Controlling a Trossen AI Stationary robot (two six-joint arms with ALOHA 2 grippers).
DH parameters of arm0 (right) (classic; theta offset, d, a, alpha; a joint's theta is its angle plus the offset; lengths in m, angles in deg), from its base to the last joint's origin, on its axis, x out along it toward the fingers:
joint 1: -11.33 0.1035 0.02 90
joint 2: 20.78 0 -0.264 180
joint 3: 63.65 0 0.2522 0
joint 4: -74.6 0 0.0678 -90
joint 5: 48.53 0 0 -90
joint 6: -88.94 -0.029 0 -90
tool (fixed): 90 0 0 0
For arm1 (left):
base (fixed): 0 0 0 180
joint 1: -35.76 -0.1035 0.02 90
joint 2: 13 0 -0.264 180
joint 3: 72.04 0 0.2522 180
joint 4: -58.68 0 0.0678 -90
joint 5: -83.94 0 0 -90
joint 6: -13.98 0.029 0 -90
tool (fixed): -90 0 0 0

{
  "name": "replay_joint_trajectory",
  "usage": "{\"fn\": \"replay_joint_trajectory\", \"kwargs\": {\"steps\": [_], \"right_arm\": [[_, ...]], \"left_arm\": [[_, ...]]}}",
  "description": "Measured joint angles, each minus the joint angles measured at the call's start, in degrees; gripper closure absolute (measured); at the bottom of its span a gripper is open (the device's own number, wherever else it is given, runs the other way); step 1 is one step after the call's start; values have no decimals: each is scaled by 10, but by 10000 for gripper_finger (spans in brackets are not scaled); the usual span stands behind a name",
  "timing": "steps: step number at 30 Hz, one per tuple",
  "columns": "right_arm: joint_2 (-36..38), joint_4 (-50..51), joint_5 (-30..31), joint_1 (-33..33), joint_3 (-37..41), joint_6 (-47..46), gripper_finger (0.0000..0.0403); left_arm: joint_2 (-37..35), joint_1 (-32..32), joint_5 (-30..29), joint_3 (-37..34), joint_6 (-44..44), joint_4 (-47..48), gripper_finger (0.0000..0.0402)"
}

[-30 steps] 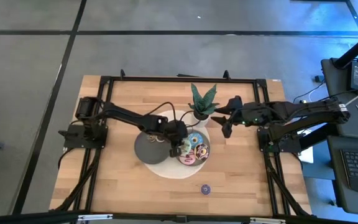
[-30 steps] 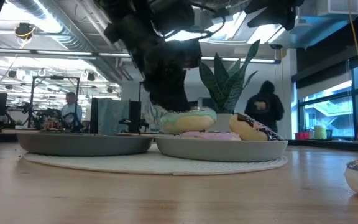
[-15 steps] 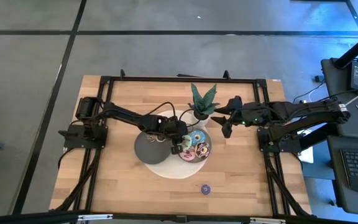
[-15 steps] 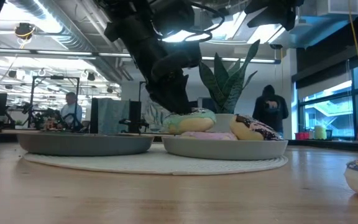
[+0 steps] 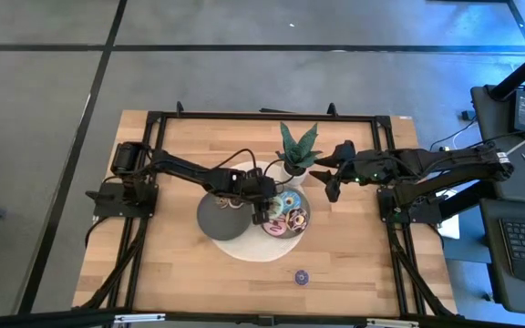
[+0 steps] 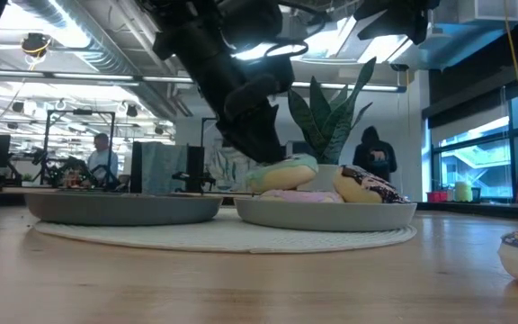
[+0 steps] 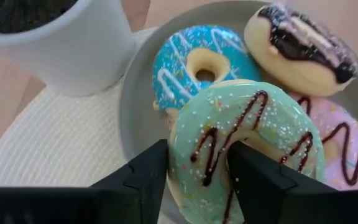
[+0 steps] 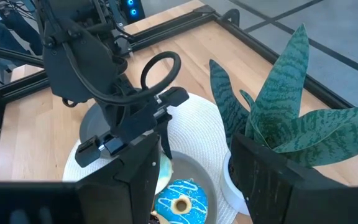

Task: Pick & Place donuts
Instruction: Put the big light green doughnut on the light gray plate

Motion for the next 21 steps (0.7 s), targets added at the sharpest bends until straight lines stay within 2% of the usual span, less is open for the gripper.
{"fn": "replay_joint_trajectory", "kwargs": {"steps": [12, 21], "right_arm": [[0, 0, 0, 0, 0, -2, 205], [0, 0, 0, 0, 0, -3, 205]], "left_arm": [[0, 0, 7, 0, 23, -2, 220], [-1, -11, 5, 0, 31, -3, 223]]}}
